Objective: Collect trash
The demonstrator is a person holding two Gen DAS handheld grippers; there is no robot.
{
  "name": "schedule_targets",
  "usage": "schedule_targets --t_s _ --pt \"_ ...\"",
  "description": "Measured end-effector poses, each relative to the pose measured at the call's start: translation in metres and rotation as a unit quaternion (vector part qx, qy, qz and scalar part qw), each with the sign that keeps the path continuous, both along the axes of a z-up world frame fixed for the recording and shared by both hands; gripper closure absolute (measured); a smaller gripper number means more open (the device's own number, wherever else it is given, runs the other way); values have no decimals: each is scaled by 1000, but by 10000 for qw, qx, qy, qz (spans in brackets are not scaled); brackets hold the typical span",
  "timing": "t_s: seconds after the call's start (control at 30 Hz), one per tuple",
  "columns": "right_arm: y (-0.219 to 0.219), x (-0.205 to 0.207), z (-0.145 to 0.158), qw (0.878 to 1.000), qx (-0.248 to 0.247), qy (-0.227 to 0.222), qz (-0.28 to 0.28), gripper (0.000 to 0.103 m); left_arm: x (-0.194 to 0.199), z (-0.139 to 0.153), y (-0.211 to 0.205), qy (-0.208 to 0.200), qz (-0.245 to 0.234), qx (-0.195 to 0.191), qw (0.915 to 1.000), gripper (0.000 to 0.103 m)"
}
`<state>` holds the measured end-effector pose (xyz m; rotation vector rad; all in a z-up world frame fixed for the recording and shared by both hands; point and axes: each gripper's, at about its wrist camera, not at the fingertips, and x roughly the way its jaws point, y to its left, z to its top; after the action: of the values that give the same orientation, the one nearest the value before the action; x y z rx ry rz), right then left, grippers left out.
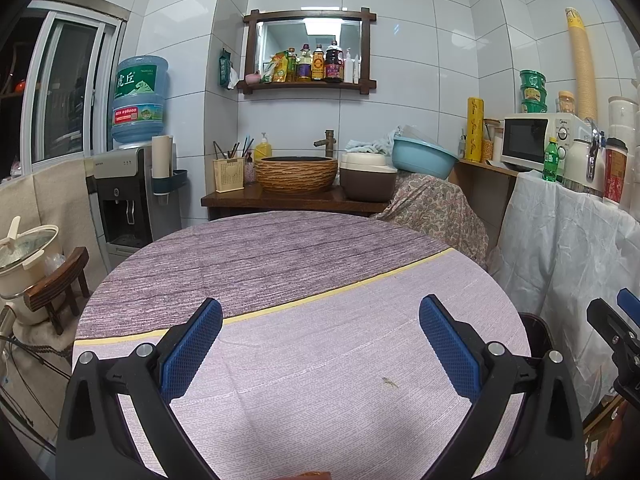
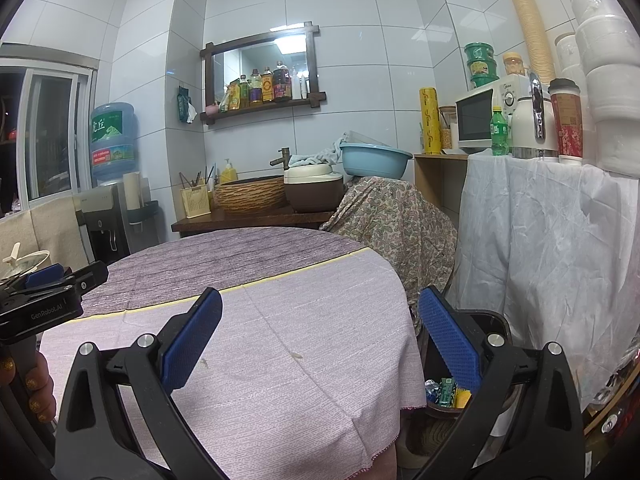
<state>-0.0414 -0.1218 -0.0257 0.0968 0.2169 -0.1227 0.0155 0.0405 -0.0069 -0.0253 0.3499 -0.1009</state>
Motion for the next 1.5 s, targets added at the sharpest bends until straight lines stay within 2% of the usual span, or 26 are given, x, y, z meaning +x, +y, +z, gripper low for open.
schedule_targets --t_s 1.5 --pt "-1 0 -1 10000 19 36 42 6 0 -1 1 1 -30 14 10000 5"
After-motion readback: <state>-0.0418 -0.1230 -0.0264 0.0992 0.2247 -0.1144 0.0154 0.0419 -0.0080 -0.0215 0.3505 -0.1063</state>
